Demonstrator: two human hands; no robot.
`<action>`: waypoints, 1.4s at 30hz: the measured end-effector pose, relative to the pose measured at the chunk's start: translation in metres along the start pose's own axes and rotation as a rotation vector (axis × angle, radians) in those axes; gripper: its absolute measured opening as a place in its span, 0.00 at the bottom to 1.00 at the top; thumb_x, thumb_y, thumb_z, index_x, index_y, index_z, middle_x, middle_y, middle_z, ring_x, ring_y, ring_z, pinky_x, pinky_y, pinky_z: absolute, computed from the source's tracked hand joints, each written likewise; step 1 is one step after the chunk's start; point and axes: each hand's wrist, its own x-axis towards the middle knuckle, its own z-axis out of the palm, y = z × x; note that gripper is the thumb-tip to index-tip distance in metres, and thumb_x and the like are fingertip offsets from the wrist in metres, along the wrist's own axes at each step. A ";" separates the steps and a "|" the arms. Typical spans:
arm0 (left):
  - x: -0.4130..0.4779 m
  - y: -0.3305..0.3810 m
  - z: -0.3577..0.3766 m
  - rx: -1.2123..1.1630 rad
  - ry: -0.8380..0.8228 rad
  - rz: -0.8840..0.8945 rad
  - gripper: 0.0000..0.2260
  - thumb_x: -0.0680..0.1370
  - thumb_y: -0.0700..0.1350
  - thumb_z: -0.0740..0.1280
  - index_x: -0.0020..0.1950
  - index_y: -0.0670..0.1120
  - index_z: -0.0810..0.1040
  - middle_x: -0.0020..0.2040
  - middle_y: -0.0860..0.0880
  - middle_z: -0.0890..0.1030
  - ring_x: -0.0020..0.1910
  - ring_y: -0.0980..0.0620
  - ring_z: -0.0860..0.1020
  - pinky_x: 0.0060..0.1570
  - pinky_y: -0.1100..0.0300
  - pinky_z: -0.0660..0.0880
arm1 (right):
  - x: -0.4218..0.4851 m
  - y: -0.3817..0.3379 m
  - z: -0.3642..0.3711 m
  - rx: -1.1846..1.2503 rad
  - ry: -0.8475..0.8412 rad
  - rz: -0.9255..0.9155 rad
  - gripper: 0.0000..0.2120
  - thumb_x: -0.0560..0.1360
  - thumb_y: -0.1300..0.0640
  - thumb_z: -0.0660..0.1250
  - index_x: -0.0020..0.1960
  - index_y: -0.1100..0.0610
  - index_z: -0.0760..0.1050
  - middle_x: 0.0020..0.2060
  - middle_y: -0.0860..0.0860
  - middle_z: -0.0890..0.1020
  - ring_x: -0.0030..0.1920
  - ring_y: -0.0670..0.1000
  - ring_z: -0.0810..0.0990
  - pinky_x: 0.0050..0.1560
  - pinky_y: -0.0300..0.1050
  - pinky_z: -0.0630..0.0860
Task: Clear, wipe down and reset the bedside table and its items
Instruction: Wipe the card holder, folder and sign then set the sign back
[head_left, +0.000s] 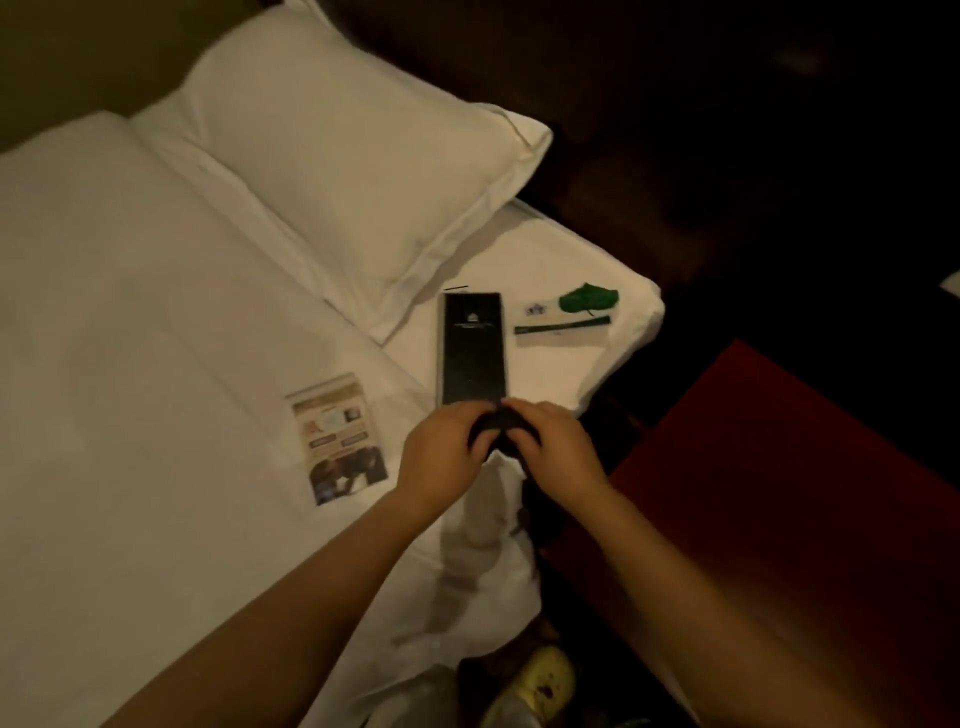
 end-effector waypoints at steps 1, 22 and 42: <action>0.005 -0.001 -0.010 -0.045 0.028 -0.029 0.14 0.77 0.48 0.64 0.62 0.49 0.77 0.56 0.47 0.82 0.53 0.47 0.79 0.52 0.57 0.72 | 0.009 -0.010 -0.003 0.007 0.009 -0.025 0.18 0.77 0.60 0.60 0.67 0.56 0.71 0.58 0.60 0.78 0.59 0.59 0.75 0.60 0.48 0.69; 0.024 -0.247 -0.059 0.020 -0.083 -0.436 0.17 0.77 0.42 0.63 0.66 0.44 0.73 0.67 0.42 0.74 0.68 0.42 0.69 0.67 0.51 0.65 | 0.107 -0.115 0.115 0.122 0.033 0.018 0.17 0.78 0.61 0.60 0.65 0.52 0.73 0.54 0.55 0.78 0.50 0.45 0.72 0.47 0.29 0.63; 0.057 -0.208 -0.126 -0.160 0.208 -0.404 0.09 0.79 0.41 0.61 0.51 0.40 0.79 0.48 0.41 0.78 0.45 0.47 0.75 0.37 0.66 0.59 | 0.082 -0.166 0.145 -0.177 -0.041 -0.184 0.25 0.76 0.56 0.65 0.72 0.52 0.65 0.66 0.58 0.72 0.63 0.57 0.72 0.58 0.49 0.75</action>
